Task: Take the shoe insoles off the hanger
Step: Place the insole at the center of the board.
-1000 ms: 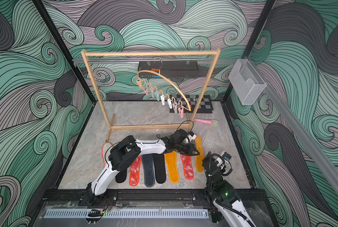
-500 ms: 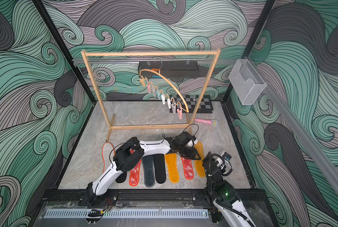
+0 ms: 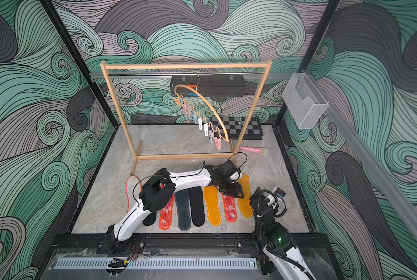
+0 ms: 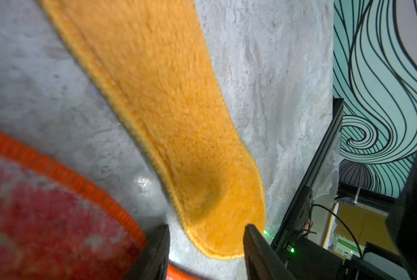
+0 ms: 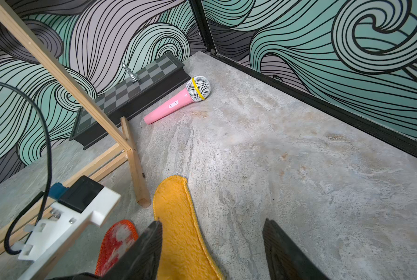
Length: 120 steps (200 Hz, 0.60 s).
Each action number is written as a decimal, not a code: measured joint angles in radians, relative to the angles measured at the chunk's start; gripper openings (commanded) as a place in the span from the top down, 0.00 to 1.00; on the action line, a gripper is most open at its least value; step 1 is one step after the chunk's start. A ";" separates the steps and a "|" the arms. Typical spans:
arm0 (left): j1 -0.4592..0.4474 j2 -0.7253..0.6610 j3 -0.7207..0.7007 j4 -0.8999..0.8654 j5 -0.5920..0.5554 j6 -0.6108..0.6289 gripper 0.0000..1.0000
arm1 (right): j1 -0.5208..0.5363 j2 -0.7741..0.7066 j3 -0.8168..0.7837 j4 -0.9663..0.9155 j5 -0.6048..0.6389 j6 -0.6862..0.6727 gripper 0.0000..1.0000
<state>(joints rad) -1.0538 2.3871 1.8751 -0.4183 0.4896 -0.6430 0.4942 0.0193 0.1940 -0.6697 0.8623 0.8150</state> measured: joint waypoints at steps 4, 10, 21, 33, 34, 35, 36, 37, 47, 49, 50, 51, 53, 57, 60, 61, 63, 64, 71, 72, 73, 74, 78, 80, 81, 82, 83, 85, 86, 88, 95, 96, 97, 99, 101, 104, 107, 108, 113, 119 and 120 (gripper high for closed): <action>-0.001 -0.003 0.000 -0.006 -0.001 0.004 0.49 | 0.000 0.000 0.000 0.000 0.000 0.000 0.32; -0.003 -0.007 -0.002 -0.012 -0.001 0.007 0.49 | 0.000 0.000 0.000 0.000 0.000 0.000 0.32; -0.006 -0.023 -0.014 -0.019 -0.005 0.014 0.50 | 0.000 0.000 0.000 0.000 0.000 0.000 0.32; -0.009 -0.046 -0.028 -0.031 -0.010 0.022 0.50 | 0.000 0.000 0.000 0.000 0.000 0.000 0.32; -0.009 -0.050 -0.029 -0.032 -0.010 0.023 0.50 | 0.000 0.000 0.000 0.000 0.000 0.000 0.32; -0.009 -0.051 -0.030 -0.033 -0.010 0.023 0.50 | 0.000 0.000 0.000 0.000 0.000 0.000 0.32; -0.009 -0.053 -0.031 -0.034 -0.010 0.024 0.50 | 0.000 0.000 0.000 0.000 0.000 0.000 0.32; -0.009 -0.056 -0.033 -0.034 -0.011 0.025 0.50 | 0.000 0.000 0.000 0.000 0.000 0.000 0.32; -0.011 -0.080 -0.046 -0.036 -0.013 0.032 0.50 | 0.000 0.000 0.000 0.000 0.000 0.000 0.32; -0.011 -0.087 -0.049 -0.036 -0.014 0.032 0.50 | 0.000 0.000 0.000 0.000 0.000 0.000 0.32; -0.012 -0.089 -0.050 -0.037 -0.014 0.033 0.50 | 0.000 0.000 0.000 0.000 0.000 0.000 0.32; -0.012 -0.093 -0.053 -0.036 -0.015 0.034 0.50 | 0.000 0.000 0.000 0.000 0.000 0.000 0.32; -0.013 -0.099 -0.057 -0.036 -0.015 0.035 0.50 | 0.000 0.000 0.000 0.000 0.000 0.000 0.32; -0.014 -0.114 -0.066 -0.036 -0.016 0.037 0.50 | 0.000 0.000 0.000 0.000 0.000 0.000 0.32; -0.014 -0.123 -0.073 -0.036 -0.017 0.039 0.50 | 0.000 0.000 0.000 0.000 0.000 0.000 0.32; -0.014 -0.126 -0.074 -0.036 -0.017 0.040 0.50 | 0.000 0.000 0.000 0.000 0.000 0.000 0.32; -0.014 -0.134 -0.079 -0.037 -0.018 0.042 0.50 | 0.000 0.000 0.000 0.000 0.000 0.000 0.32; -0.014 -0.137 -0.080 -0.036 -0.019 0.042 0.50 | 0.000 0.000 0.000 0.000 0.000 0.000 0.32; -0.015 -0.162 -0.096 -0.036 -0.021 0.046 0.50 | 0.000 0.000 0.000 0.000 0.000 0.000 0.32; -0.015 -0.164 -0.098 -0.036 -0.021 0.047 0.50 | 0.000 0.000 0.000 0.000 0.000 0.000 0.32; -0.015 -0.169 -0.101 -0.036 -0.022 0.048 0.50 | 0.000 0.000 0.000 0.000 0.000 0.000 0.32; -0.015 -0.172 -0.102 -0.036 -0.022 0.049 0.50 | 0.000 0.000 0.000 0.000 0.000 0.000 0.32; -0.016 -0.188 -0.111 -0.036 -0.024 0.051 0.50 | 0.000 0.000 0.000 0.000 0.000 0.000 0.32; -0.016 -0.195 -0.115 -0.036 -0.024 0.053 0.51 | 0.000 0.000 0.000 0.000 0.000 0.000 0.32; -0.016 -0.198 -0.116 -0.036 -0.024 0.053 0.51 | 0.000 0.000 0.000 0.000 0.000 0.000 0.32; -0.016 -0.201 -0.118 -0.036 -0.025 0.053 0.51 | 0.000 0.000 0.000 0.000 0.000 0.000 0.32; -0.016 -0.207 -0.121 -0.035 -0.026 0.053 0.51 | 0.000 0.000 0.000 0.000 0.000 0.000 0.32; -0.017 -0.211 -0.124 -0.034 -0.026 0.055 0.52 | 0.000 0.000 0.000 0.000 0.000 0.000 0.32; -0.017 -0.217 -0.128 -0.033 -0.027 0.056 0.52 | 0.000 0.000 0.000 0.000 0.000 0.000 0.32; -0.018 -0.225 -0.134 -0.032 -0.027 0.057 0.53 | 0.000 0.000 0.000 0.000 0.000 0.000 0.32; -0.018 -0.252 -0.153 -0.030 -0.029 0.061 0.54 | 0.000 0.000 0.000 0.000 -0.001 0.000 0.32; -0.018 -0.259 -0.158 -0.030 -0.029 0.063 0.54 | 0.000 0.000 0.000 0.000 0.000 0.000 0.32; -0.019 -0.262 -0.160 -0.030 -0.029 0.063 0.54 | 0.000 0.000 0.000 0.000 -0.001 0.000 0.32; -0.019 -0.271 -0.168 -0.030 -0.030 0.066 0.54 | 0.000 0.000 0.000 0.000 -0.001 0.000 0.32; -0.019 -0.277 -0.173 -0.030 -0.030 0.068 0.54 | 0.000 0.000 0.000 0.000 -0.001 0.000 0.32; -0.020 -0.293 -0.186 -0.030 -0.030 0.068 0.54 | 0.000 0.000 0.000 0.000 -0.001 0.000 0.32; -0.021 -0.305 -0.198 -0.029 -0.029 0.072 0.54 | 0.000 0.000 0.000 0.000 -0.001 0.000 0.32; -0.021 -0.307 -0.200 -0.029 -0.029 0.072 0.54 | 0.000 0.000 0.000 0.000 -0.001 0.000 0.32; -0.022 -0.332 -0.226 -0.022 -0.029 0.076 0.54 | 0.000 0.000 0.000 0.000 -0.001 0.000 0.31; -0.023 -0.363 -0.259 -0.014 -0.029 0.077 0.54 | 0.000 0.000 0.000 0.000 -0.001 0.000 0.31; -0.023 -0.370 -0.268 -0.012 -0.029 0.078 0.54 | 0.000 0.000 0.000 0.000 -0.001 0.000 0.31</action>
<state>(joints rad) -1.0771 2.0171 1.6073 -0.4305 0.4603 -0.5652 0.4942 0.0193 0.1940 -0.6693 0.8612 0.8146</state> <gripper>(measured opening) 0.460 0.683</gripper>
